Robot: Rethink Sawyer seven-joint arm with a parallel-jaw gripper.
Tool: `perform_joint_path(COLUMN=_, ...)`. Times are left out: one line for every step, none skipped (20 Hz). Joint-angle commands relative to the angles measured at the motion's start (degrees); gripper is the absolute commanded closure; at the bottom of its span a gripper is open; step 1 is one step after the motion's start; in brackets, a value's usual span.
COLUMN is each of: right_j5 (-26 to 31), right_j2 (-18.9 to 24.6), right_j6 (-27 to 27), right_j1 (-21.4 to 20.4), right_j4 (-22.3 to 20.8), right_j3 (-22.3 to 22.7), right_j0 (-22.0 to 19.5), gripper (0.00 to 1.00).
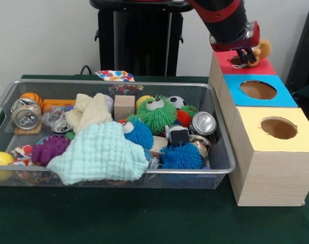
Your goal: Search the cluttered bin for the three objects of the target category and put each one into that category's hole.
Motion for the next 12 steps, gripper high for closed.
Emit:
perform_joint_path(right_j5=3.22, right_j2=-2.72, right_j6=13.82, right_j1=3.47, right_j4=-7.41, right_j3=-6.71, right_j0=1.15, gripper=1.00)
perform_joint_path(right_j5=3.20, right_j2=-3.29, right_j6=13.80, right_j1=3.80, right_j4=-8.45, right_j3=-7.21, right_j0=1.26, gripper=1.00)
perform_joint_path(right_j5=3.09, right_j2=-3.52, right_j6=13.94, right_j1=3.86, right_j4=-9.02, right_j3=-7.34, right_j0=1.25, gripper=1.00)
perform_joint_path(right_j5=3.40, right_j2=-4.20, right_j6=13.87, right_j1=3.22, right_j4=-10.28, right_j3=-7.21, right_j0=1.41, gripper=1.00)
perform_joint_path(right_j5=3.26, right_j2=-4.96, right_j6=13.72, right_j1=3.18, right_j4=-11.45, right_j3=-7.58, right_j0=1.70, gripper=1.00)
perform_joint_path(right_j5=3.13, right_j2=-5.71, right_j6=13.58, right_j1=3.13, right_j4=-12.62, right_j3=-7.95, right_j0=1.99, gripper=1.00)
perform_joint_path(right_j5=3.33, right_j2=-6.05, right_j6=13.62, right_j1=3.07, right_j4=-13.32, right_j3=-8.15, right_j0=2.05, gripper=1.00)
perform_joint_path(right_j5=2.50, right_j2=-6.79, right_j6=13.04, right_j1=2.95, right_j4=-14.36, right_j3=-8.29, right_j0=2.30, gripper=1.00)
perform_joint_path(right_j5=2.49, right_j2=-7.11, right_j6=12.87, right_j1=2.87, right_j4=-15.02, right_j3=-8.48, right_j0=2.37, gripper=1.00)
perform_joint_path(right_j5=2.60, right_j2=-7.58, right_j6=13.12, right_j1=2.70, right_j4=-15.59, right_j3=-8.86, right_j0=2.60, gripper=1.00)
perform_joint_path(right_j5=2.26, right_j2=-7.52, right_j6=13.04, right_j1=2.56, right_j4=-15.62, right_j3=-8.77, right_j0=2.52, gripper=1.00)
perform_joint_path(right_j5=1.93, right_j2=-7.80, right_j6=13.11, right_j1=2.72, right_j4=-16.02, right_j3=-9.24, right_j0=2.73, gripper=1.00)
